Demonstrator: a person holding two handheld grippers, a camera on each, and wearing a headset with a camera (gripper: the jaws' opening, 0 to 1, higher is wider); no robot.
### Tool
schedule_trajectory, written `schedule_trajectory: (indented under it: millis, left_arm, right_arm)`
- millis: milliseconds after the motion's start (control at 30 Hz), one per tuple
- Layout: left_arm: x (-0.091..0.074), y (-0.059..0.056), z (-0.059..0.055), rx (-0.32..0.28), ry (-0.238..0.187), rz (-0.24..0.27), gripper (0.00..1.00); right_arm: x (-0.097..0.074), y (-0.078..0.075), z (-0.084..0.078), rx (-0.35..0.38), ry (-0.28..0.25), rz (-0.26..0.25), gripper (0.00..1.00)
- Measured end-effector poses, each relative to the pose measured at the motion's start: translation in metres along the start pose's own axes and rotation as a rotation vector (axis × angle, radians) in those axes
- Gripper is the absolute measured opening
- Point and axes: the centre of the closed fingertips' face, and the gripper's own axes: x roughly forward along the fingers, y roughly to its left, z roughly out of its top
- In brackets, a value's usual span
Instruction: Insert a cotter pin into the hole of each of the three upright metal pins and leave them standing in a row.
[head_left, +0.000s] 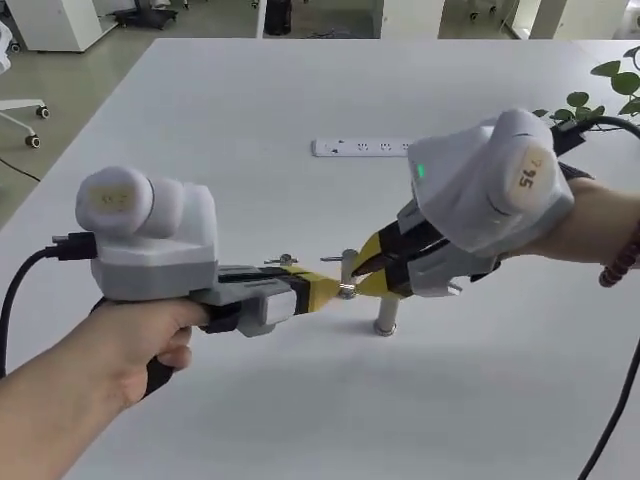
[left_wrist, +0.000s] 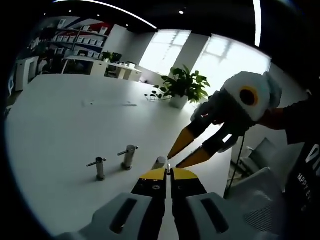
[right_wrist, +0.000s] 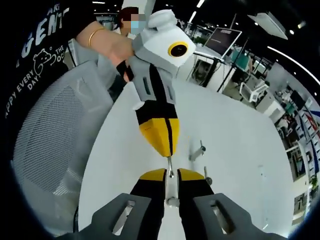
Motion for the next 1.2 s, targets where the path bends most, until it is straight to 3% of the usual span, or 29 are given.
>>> schedule_trajectory:
  millis: [300, 500, 733, 900, 1200]
  left_arm:
    - [-0.004, -0.016, -0.002, 0.132, 0.004, -0.083, 0.00]
    - [-0.005, -0.030, -0.004, 0.200, 0.009, -0.152, 0.00]
    - [-0.007, -0.040, -0.008, 0.251, 0.017, -0.207, 0.00]
    - [-0.007, -0.045, -0.009, 0.267, 0.014, -0.234, 0.00]
    - [-0.008, -0.055, -0.010, 0.281, 0.007, -0.280, 0.00]
  right_arm:
    - [-0.012, 0.016, -0.002, 0.263, -0.096, 0.118, 0.08]
    - [-0.016, 0.031, -0.009, 0.335, -0.112, 0.194, 0.09]
    - [-0.018, 0.043, -0.003, 0.383, -0.168, 0.266, 0.08]
    - [-0.018, 0.055, 0.000, 0.372, -0.172, 0.324, 0.07]
    - [-0.012, 0.063, -0.002, 0.380, -0.184, 0.356, 0.06]
